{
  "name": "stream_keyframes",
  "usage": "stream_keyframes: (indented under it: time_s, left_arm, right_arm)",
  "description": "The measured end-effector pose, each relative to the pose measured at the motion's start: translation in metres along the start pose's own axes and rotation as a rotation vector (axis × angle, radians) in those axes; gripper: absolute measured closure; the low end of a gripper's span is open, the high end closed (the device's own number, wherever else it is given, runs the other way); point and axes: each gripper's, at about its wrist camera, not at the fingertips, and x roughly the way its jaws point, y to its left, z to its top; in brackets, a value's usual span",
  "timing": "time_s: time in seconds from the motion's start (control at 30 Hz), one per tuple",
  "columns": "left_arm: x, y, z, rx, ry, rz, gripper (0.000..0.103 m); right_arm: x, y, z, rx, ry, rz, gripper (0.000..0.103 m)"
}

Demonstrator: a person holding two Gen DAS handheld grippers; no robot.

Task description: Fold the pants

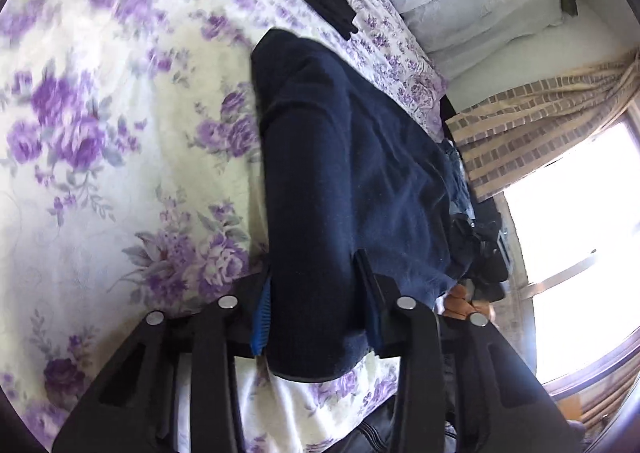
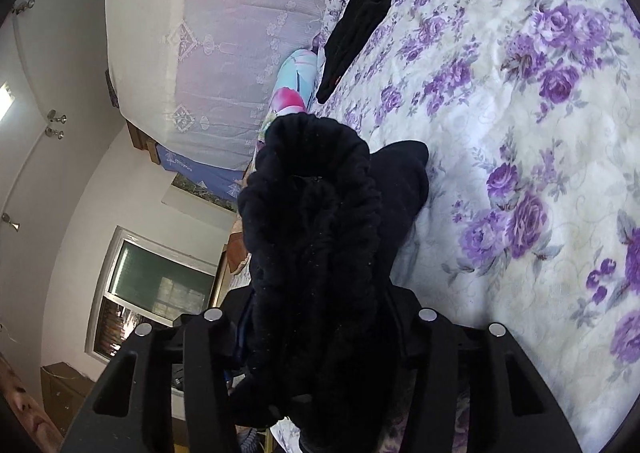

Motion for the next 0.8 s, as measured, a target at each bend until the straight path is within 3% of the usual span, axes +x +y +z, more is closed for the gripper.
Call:
stream_keyframes:
  time_s: [0.13, 0.17, 0.23, 0.3, 0.4, 0.5, 0.63, 0.8]
  left_arm:
    - [-0.028, -0.03, 0.007, 0.085, -0.044, 0.039, 0.071]
    - [-0.032, -0.034, 0.01, 0.089, -0.042, 0.025, 0.076]
    - [-0.042, -0.043, 0.017, 0.104, -0.036, -0.031, 0.077]
    - [-0.049, -0.067, 0.024, 0.186, -0.05, -0.028, 0.077]
    - [-0.045, -0.079, 0.05, 0.217, -0.05, -0.044, 0.077]
    - [-0.018, -0.073, 0.096, 0.176, -0.027, -0.047, 0.077]
    - [0.026, -0.061, 0.183, 0.146, -0.031, -0.026, 0.077]
    - [0.057, -0.076, 0.312, 0.248, -0.105, 0.072, 0.078]
  right_arm:
    - [-0.014, 0.042, -0.003, -0.127, -0.023, -0.002, 0.056]
    - [-0.018, 0.053, -0.002, -0.158, -0.025, 0.004, 0.056]
    - [-0.023, 0.072, 0.003, -0.202, -0.031, 0.013, 0.057]
    - [-0.028, 0.08, 0.011, -0.201, -0.038, 0.021, 0.057]
    - [-0.029, 0.08, 0.033, -0.198, -0.044, 0.028, 0.057]
    - [-0.009, 0.065, 0.074, -0.137, -0.033, 0.008, 0.057]
    - [0.039, 0.062, 0.153, -0.14, -0.011, -0.05, 0.057]
    - [0.094, 0.091, 0.274, -0.218, -0.061, -0.041, 0.057]
